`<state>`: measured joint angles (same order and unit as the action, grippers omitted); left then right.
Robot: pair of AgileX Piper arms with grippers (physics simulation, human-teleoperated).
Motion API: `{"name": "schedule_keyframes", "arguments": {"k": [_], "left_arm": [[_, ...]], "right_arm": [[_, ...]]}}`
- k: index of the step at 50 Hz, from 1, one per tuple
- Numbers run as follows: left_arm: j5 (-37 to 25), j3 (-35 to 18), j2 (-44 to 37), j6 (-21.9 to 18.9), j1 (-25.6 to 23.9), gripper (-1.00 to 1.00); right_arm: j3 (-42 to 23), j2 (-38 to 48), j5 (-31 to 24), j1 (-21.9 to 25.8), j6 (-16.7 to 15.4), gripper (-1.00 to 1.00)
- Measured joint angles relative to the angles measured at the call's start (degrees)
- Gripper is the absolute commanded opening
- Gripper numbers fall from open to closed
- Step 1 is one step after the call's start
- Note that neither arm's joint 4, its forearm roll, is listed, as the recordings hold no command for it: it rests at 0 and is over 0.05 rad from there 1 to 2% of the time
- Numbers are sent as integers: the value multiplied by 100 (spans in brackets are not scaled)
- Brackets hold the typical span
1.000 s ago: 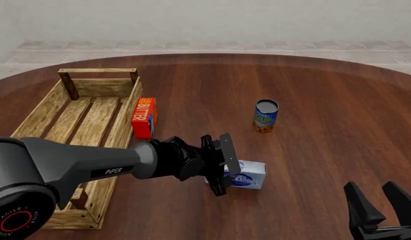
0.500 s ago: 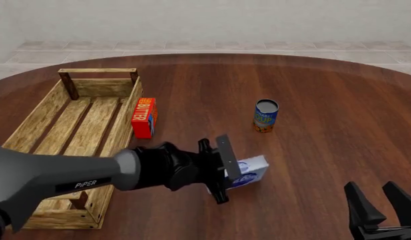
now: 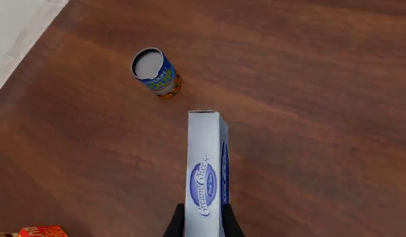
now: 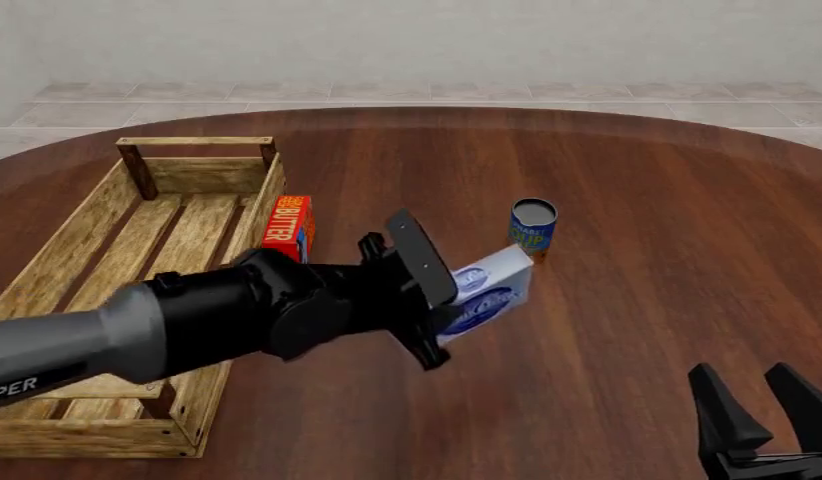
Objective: Pick up the cream cheese and put it in the tray.
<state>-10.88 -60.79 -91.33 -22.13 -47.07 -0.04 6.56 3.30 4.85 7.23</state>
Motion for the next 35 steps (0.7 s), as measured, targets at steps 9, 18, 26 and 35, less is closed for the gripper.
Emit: {"name": "schedule_keyframes", "arguments": {"k": [9, 18, 26, 35], "left_arm": [[-72, 51, 451, 242, 252, -100], [-121, 128, 896, 533, 575, -100], [-152, 197, 1091, 661, 952, -100], [-225, 205, 1209, 738, 1360, -100]], "right_arm": [[0, -17, -9, 5, 4, 100], [0, -37, -20, 12, 10, 100], [0, -47, -25, 20, 16, 100], [0, -77, -42, 34, 24, 100]]}}
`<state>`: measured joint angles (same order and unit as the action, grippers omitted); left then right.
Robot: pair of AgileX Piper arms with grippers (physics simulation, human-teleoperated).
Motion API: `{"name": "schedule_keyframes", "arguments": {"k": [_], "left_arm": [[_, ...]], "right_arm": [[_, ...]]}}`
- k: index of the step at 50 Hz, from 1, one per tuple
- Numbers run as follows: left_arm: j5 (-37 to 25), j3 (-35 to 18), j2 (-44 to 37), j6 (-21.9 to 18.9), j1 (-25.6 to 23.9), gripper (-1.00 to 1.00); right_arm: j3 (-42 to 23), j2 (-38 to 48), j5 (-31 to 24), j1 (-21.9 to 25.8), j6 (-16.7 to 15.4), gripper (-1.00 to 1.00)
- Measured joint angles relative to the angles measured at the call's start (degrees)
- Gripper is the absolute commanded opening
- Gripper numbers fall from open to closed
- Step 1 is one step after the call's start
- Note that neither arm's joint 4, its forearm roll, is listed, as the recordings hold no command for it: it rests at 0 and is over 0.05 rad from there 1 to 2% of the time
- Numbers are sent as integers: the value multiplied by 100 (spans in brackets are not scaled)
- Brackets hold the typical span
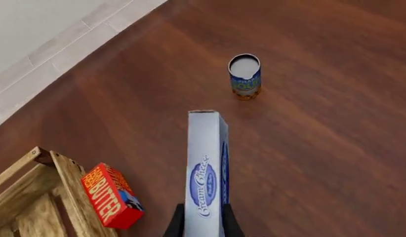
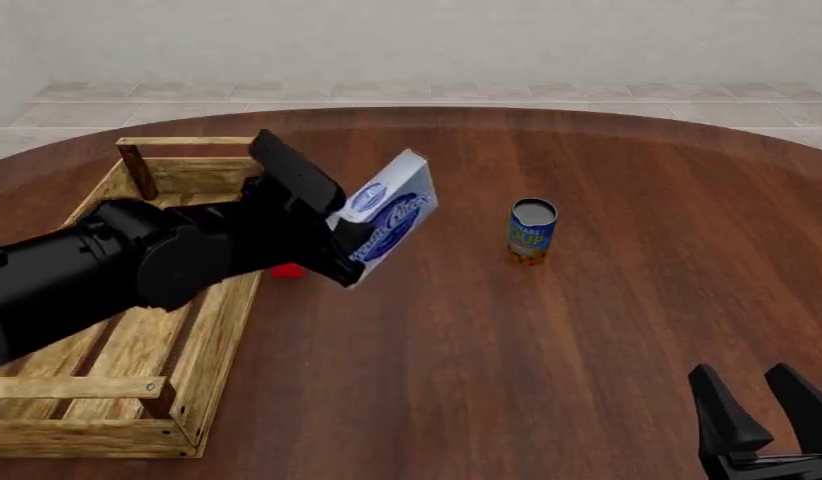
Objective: Pick up the cream cheese and put it in the tray.
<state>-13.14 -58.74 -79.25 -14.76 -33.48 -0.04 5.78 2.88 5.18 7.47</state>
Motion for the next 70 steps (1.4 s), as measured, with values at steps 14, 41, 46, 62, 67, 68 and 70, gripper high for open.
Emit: {"name": "schedule_keyframes", "arguments": {"k": [14, 41, 46, 62, 67, 68, 70], "left_arm": [[-222, -225, 51, -4, 761, -100], [-457, -600, -97, -239, 2167, -100], [-457, -617, -153, -317, 2425, -100], [-237, -419, -373, -437, 3223, -100], [-111, -331, -480, -424, 3464, -100], [-82, -300, -501, -427, 3503, -100], [-23, -240, -543, -430, 3574, -100]], "right_arm": [[0, -61, -32, 27, 6, 100], [0, -212, -114, 112, 66, 100], [0, -225, -121, 118, 69, 100], [0, -222, -119, 133, 67, 100], [0, -212, -113, 141, 62, 100], [0, -210, -112, 142, 61, 100], [0, -205, -109, 144, 58, 100]]}}
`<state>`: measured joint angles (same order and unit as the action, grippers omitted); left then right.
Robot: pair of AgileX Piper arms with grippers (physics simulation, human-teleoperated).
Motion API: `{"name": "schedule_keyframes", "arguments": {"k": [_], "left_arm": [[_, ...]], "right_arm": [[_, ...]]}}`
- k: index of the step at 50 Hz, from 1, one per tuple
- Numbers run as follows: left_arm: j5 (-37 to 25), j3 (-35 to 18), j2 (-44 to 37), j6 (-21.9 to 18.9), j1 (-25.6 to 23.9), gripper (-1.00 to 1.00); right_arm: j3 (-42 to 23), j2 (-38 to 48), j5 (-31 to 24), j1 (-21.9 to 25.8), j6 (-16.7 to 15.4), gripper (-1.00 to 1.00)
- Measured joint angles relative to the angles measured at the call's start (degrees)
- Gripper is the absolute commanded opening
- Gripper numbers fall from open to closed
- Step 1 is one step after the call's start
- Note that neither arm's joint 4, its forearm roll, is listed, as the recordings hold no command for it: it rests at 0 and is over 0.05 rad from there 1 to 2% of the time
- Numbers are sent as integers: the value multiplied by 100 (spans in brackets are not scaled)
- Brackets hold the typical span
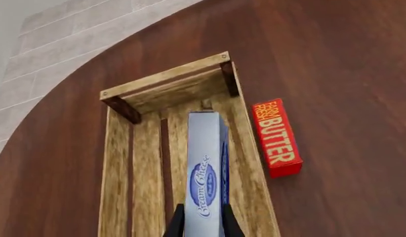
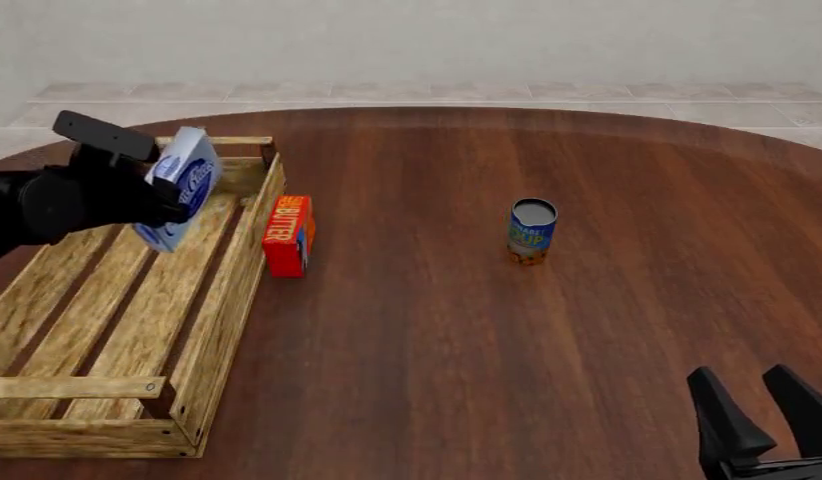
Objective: Pick up the cream cheese and put it in the tray.
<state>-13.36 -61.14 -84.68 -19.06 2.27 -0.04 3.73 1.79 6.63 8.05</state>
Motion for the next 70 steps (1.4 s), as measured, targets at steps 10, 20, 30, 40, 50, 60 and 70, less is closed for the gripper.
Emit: {"name": "schedule_keyframes", "arguments": {"k": [10, 20, 30, 40, 50, 60, 70], "left_arm": [[402, 350, -338, 17, 296, -100], [820, 653, -688, 5, 469, -100], [1136, 853, -989, -26, 573, -100], [1310, 983, -1171, -31, 658, -100], [1424, 1061, -1325, -47, 746, -100], [1587, 1076, -1453, -19, 759, -100], [1659, 1064, -1511, 75, 754, -100]], "right_arm": [[0, 39, 22, 14, -22, 100], [0, 69, 40, 12, -53, 100], [-1, 80, 46, 5, -81, 100], [-1, 78, 46, 5, -87, 100], [-1, 85, 50, 8, -92, 100], [-1, 102, 59, 14, -97, 100], [-1, 108, 63, 8, -99, 100]]}}
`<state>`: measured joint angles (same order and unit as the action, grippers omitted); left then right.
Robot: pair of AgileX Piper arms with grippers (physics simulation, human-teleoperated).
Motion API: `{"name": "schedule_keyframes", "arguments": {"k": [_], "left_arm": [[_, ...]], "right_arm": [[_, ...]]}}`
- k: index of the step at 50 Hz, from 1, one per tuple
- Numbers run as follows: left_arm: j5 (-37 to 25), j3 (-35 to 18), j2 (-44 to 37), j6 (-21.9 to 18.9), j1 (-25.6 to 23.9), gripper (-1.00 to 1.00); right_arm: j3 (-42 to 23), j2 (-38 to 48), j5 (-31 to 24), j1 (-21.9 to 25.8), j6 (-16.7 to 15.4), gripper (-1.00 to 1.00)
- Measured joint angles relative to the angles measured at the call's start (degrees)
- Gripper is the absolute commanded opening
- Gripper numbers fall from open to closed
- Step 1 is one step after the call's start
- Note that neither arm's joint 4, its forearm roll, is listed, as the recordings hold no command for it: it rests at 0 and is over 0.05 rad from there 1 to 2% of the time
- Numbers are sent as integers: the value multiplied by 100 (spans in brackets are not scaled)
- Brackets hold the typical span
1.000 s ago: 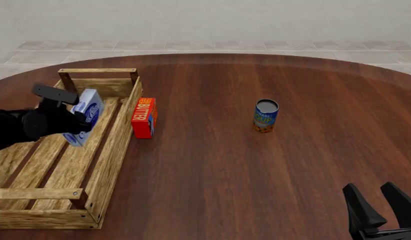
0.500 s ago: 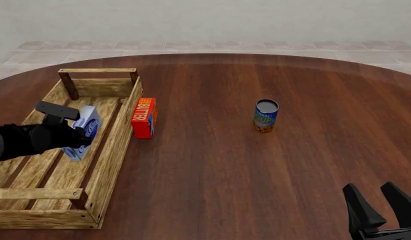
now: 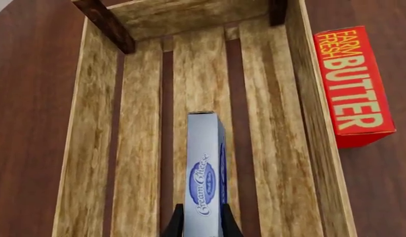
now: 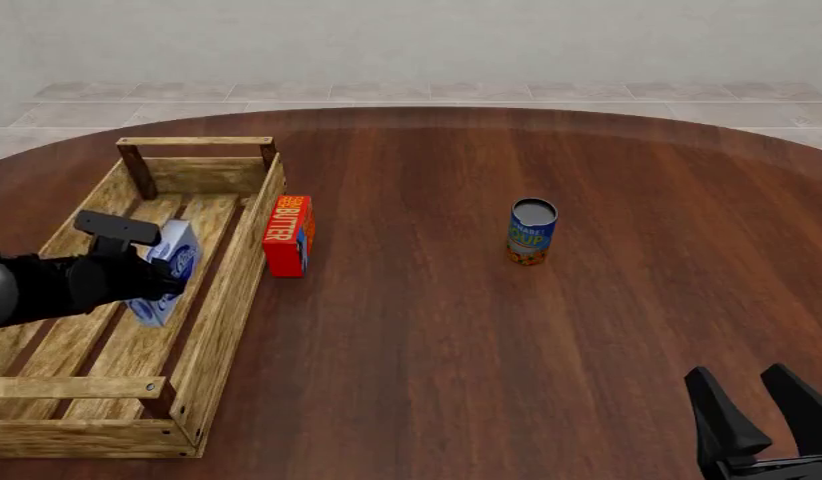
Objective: Pick up the cream cheese and put it in the tray.
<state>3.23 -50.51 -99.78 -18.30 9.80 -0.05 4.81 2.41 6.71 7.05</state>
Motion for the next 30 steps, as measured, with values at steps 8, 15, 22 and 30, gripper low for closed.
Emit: {"name": "schedule_keyframes", "arguments": {"k": [8, 15, 22, 30], "left_arm": [[50, 6, -14, 23, 3, -100], [88, 17, -92, 0, 13, 100], [84, 39, -241, -26, 43, 100], [60, 67, -235, 14, 41, 100]], "right_arm": [[0, 8, 4, -1, 0, 100], [0, 8, 4, 3, 7, 100], [0, 8, 5, 13, 11, 100], [0, -3, -2, 21, 31, 100]]}}
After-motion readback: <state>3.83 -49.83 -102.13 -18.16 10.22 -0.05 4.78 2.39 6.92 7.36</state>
